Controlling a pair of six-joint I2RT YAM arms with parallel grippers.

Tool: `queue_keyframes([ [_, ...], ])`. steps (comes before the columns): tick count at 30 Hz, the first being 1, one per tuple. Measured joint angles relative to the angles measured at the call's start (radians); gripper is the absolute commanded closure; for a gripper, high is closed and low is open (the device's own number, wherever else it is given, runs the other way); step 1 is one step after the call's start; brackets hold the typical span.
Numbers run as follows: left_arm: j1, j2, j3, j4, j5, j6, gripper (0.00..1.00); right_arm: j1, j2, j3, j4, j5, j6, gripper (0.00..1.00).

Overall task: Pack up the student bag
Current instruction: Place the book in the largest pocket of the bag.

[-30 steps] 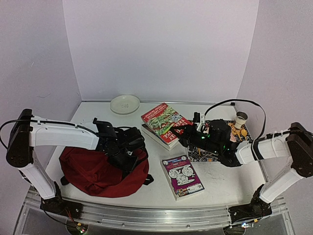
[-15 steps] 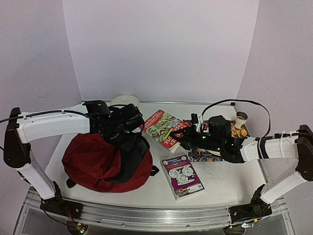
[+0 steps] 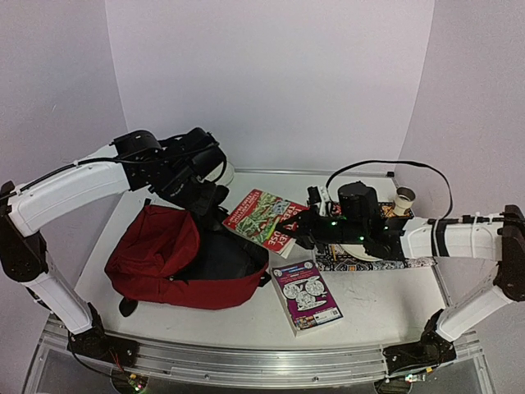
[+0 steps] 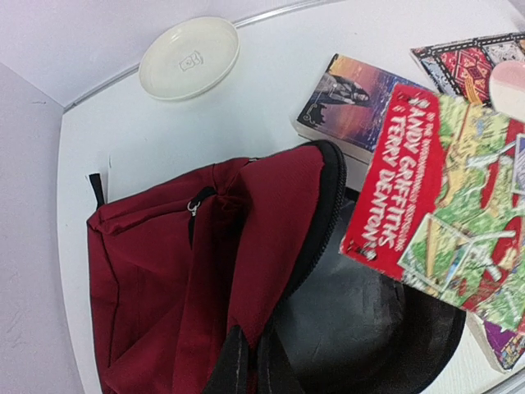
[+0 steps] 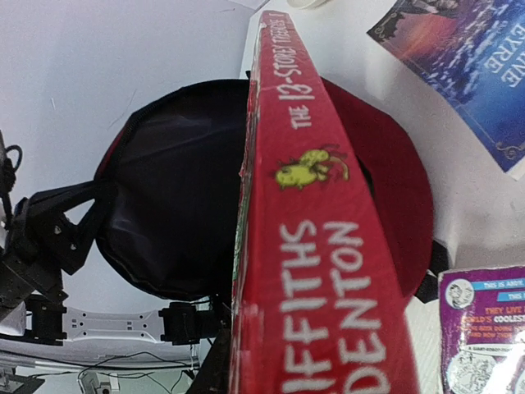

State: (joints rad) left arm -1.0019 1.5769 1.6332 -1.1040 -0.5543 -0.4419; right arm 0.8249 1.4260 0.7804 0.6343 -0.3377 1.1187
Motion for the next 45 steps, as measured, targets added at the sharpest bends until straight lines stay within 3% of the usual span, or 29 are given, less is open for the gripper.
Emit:
queue_keyframes([
  [12,0.002,-0.003,0.115,-0.021,-0.025,0.033,1.00,0.070,0.212,0.177,-0.006,-0.087,0.000,1.00],
  [21,0.003,-0.003,0.119,0.000,0.013,0.023,1.00,0.098,0.412,0.346,-0.007,-0.135,0.010,1.00],
  [35,0.010,-0.070,-0.026,0.169,0.157,-0.032,1.00,0.106,0.784,0.709,0.017,-0.197,0.109,1.00],
  [45,0.014,-0.132,-0.109,0.302,0.340,-0.078,1.00,0.129,0.874,0.804,0.029,-0.196,0.143,0.98],
])
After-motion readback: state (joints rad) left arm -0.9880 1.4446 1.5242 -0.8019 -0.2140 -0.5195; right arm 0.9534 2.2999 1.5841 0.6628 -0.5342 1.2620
